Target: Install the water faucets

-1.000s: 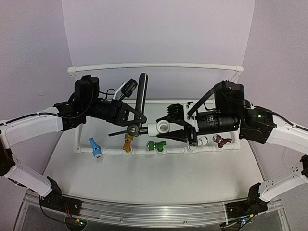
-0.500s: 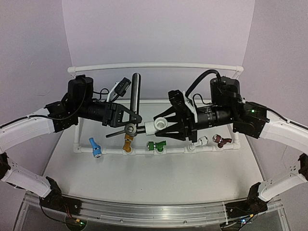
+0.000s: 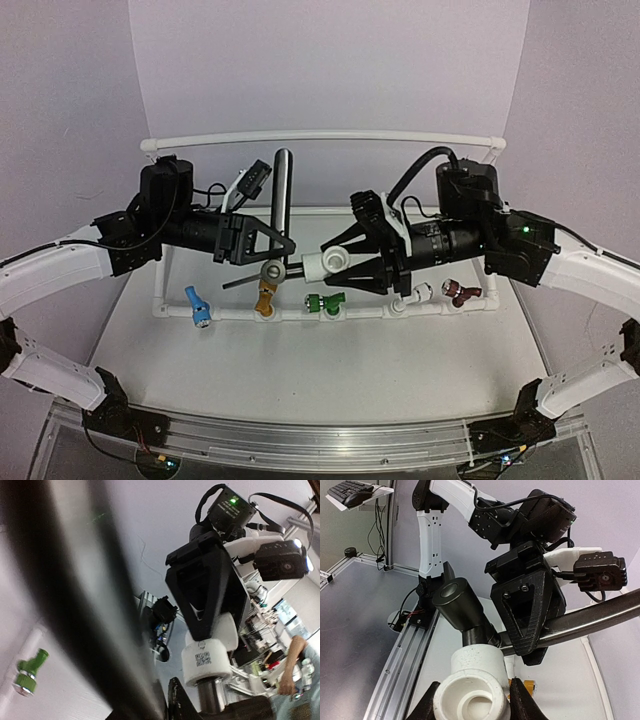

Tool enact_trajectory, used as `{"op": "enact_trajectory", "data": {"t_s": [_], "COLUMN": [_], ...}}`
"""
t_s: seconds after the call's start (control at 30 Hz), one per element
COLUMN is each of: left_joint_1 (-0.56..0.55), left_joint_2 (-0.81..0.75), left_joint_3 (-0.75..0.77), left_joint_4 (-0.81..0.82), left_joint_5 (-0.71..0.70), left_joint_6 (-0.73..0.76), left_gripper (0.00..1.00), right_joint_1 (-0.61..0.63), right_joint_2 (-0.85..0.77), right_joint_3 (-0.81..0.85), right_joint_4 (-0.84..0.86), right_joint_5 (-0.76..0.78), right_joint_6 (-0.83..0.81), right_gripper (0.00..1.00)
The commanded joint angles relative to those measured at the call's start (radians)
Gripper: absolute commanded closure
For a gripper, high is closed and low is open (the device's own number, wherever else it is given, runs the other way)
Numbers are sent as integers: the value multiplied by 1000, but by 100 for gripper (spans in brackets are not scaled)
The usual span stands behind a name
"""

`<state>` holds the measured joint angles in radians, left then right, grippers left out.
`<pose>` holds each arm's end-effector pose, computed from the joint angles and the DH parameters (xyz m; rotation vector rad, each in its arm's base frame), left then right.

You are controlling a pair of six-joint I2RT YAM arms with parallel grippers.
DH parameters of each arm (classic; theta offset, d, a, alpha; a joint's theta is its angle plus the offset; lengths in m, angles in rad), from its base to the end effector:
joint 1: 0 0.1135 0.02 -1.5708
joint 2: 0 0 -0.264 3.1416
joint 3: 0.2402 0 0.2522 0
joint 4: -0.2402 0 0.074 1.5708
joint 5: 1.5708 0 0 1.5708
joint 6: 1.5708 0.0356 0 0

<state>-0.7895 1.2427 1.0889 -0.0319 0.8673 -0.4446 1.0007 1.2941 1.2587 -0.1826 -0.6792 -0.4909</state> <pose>0.1790 -0.2190 0.3673 1.0272 1.7166 -1.6017 0.1399 0.2597 0.3968 -1.5732 0.9616 0.9655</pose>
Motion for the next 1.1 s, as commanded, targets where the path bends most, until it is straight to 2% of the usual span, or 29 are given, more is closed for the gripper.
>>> {"op": "enact_trajectory", "data": {"t_s": [0.0,0.1,0.17,0.27,0.5,0.6,0.7,0.97,1.07], "left_joint_1": [15,16,16,17,79,124,189,265,289], "left_joint_2": [-54,-39,-25,5,57,100,139,238,293], "left_joint_3": [37,60,76,100,122,167,172,135,167], "left_joint_4": [215,205,182,140,42,-71,-89,-93,-155], "left_joint_5": [-100,-118,-148,-188,-344,-436,-439,-617,-694], "left_joint_6": [179,115,77,30,-56,-80,-179,-363,-429], "left_gripper": [100,100,100,100,100,100,100,100,100], "right_joint_1": [-15,-15,-14,-14,-14,-15,-18,-29,-29], "right_joint_2": [-29,-49,-67,-89,-110,-112,-115,-131,-136], "right_joint_3": [27,40,41,47,51,39,27,-9,-19], "right_joint_4": [-154,-159,-157,-156,-113,-93,-81,-61,-60], "right_joint_5": [-14,83,124,163,342,451,516,544,543], "right_joint_6": [137,45,-21,-73,-45,-22,-17,-25,-32], "right_gripper": [32,16,13,2,2,2,2,2,2]}}
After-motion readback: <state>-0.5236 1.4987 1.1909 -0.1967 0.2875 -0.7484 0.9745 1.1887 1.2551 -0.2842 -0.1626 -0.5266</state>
